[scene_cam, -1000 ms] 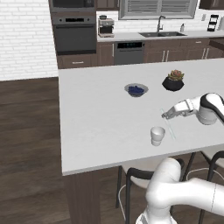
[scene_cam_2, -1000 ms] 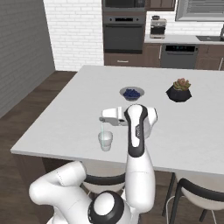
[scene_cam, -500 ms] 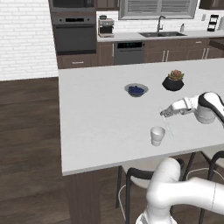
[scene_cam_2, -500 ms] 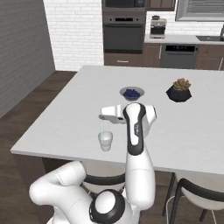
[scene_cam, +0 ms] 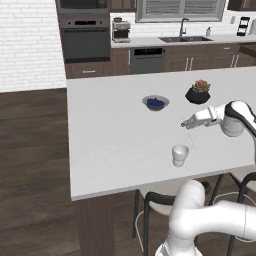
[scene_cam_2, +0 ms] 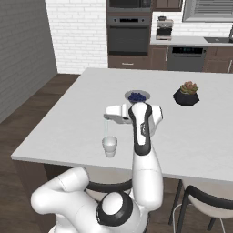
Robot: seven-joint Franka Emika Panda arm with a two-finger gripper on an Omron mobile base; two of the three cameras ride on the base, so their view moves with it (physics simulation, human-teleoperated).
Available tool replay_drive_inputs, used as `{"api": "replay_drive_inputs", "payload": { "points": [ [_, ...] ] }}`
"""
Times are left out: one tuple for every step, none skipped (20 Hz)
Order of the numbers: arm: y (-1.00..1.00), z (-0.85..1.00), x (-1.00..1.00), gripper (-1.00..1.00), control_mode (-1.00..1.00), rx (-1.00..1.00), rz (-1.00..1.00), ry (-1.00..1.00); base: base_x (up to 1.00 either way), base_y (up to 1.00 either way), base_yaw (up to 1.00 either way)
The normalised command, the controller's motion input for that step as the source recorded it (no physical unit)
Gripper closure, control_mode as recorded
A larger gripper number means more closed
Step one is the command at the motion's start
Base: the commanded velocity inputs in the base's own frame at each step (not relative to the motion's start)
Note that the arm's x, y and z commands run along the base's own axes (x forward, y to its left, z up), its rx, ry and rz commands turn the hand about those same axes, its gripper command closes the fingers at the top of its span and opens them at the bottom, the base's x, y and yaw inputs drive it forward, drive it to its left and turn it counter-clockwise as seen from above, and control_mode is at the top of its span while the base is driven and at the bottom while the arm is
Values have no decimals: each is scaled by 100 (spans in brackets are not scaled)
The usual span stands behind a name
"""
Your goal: Take a straw from the drawer in front and place it inside the glass cup on the dining counter.
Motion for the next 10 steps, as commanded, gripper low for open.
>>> {"api": "replay_drive_inputs", "payload": {
  "points": [
    [-18,-27,20,100,-100,6,15,-38,0,0,0],
    [-18,-27,20,100,-100,5,15,-37,0,0,0],
    [-18,-31,19,100,-100,5,15,-36,0,0,0],
    [-18,-32,19,100,-100,5,15,-36,0,0,0],
    [-16,-34,20,100,-100,5,15,-35,0,0,0],
    [-13,-37,19,100,-100,4,15,-35,0,0,0],
    [-11,-42,21,100,-100,3,15,-31,0,0,0],
    [-9,-49,24,100,-100,2,15,-28,0,0,0],
    [-5,-55,27,100,-100,0,14,-25,0,0,0],
    [0,-62,33,100,-100,0,14,-18,0,0,0]
  ]
}}
